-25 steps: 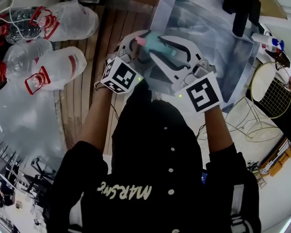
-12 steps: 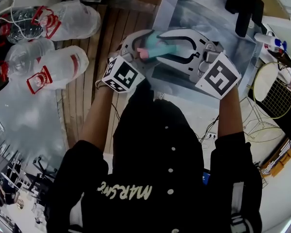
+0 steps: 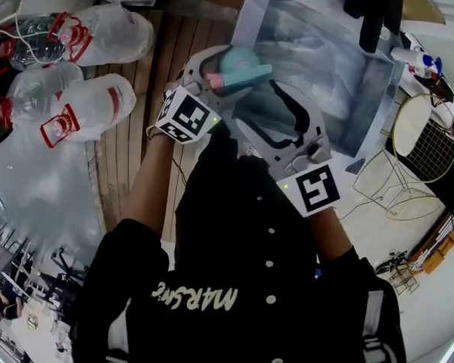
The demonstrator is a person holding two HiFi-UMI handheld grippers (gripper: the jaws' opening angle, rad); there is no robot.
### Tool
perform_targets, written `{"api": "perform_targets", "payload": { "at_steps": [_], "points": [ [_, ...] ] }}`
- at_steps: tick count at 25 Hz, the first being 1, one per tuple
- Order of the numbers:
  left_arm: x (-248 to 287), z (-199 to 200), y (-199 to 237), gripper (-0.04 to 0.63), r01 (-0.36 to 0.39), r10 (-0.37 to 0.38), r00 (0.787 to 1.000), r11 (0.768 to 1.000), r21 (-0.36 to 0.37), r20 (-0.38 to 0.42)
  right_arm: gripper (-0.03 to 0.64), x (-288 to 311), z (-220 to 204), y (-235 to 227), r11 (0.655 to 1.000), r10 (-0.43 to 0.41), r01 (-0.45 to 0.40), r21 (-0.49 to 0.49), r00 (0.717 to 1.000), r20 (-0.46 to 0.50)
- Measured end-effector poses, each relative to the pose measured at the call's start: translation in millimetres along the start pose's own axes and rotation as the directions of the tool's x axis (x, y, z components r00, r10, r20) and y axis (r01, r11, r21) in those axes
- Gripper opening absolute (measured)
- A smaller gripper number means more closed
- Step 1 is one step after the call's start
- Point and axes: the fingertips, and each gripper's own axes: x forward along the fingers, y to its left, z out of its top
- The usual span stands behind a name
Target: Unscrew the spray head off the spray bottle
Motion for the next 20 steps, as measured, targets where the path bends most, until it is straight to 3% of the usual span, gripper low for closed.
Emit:
{"api": "perform_targets", "payload": {
  "at_steps": [5,10,20],
  "points": [
    [1.4,-0.9,-0.2,0.387,-0.011,0.011,1.0,1.0,-0.003,-0.002,0.307,13.9,-21.4,25.1,1.0,-0.016,0.018,0.013,0.994,-0.111],
    [2.6,-5.0,0.9,0.387,-0.021,0.021,1.0,1.0,-0.011,-0.008,0.337,27.6,-14.5,11.4,0.993,-0.079,0.087,0.08,0.992,-0.103],
    [2.0,-3.0,0.3,0.387,-0.018,0.018,1.0,1.0,-0.003,-0.017,0.368,39.9,-13.1,3.2,0.994,-0.108,0.106,-0.022,0.988,-0.11]
  ]
}}
